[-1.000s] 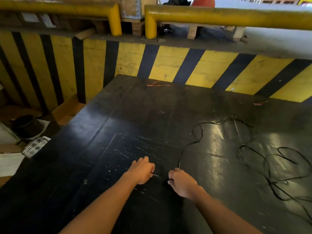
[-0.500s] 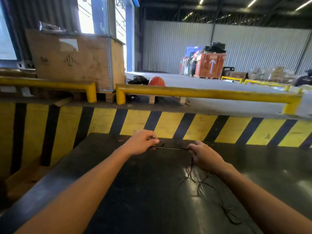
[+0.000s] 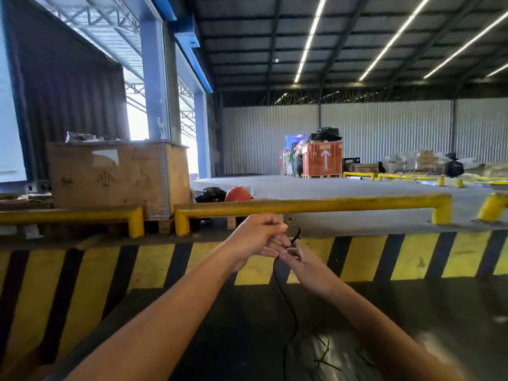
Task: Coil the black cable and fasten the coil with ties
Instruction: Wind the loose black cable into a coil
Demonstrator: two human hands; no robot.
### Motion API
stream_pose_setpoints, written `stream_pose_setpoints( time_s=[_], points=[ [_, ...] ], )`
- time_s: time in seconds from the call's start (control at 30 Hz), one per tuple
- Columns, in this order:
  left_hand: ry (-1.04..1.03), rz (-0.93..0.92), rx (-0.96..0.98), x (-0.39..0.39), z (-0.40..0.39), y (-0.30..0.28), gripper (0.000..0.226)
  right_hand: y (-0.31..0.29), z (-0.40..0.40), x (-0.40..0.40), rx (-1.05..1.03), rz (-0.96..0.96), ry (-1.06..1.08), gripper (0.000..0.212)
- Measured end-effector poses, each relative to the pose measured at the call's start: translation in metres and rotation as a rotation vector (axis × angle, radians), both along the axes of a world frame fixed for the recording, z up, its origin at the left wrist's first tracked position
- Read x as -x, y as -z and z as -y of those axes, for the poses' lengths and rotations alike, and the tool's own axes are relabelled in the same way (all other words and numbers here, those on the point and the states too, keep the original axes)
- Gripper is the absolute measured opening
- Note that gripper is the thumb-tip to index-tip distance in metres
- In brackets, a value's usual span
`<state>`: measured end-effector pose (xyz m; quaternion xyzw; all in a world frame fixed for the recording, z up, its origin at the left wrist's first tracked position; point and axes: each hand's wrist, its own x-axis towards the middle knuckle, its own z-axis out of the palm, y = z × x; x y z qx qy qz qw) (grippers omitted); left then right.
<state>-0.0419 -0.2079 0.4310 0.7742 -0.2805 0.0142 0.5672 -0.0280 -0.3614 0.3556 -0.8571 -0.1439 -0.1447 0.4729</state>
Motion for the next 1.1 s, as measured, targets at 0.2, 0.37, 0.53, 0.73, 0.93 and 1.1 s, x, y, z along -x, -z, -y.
stream_pose_setpoints(
  time_s=[0.2,0.37,0.53,0.73,0.93,1.1],
  points=[
    [0.059,-0.047,0.082,0.009,0.009,-0.012,0.016,-0.007,0.011,0.022,-0.126,-0.001,-0.229,0.029],
    [-0.008,0.002,-0.102,0.011,-0.003,-0.024,0.01,-0.014,0.022,0.025,0.01,0.002,-0.204,0.016],
    [0.018,-0.144,-0.301,0.018,-0.009,-0.035,0.036,-0.043,0.031,0.017,0.33,0.323,-0.001,0.027],
    [0.013,-0.261,-0.236,0.014,0.01,-0.017,0.046,-0.054,0.038,0.006,0.391,0.489,0.12,0.02],
    [0.252,-0.385,0.295,0.01,0.029,-0.007,0.026,-0.043,0.047,0.007,0.278,0.485,0.097,0.026],
    [0.234,-0.308,0.665,0.007,0.038,-0.023,0.037,0.003,0.04,0.007,0.331,0.308,-0.08,0.026]
  ],
)
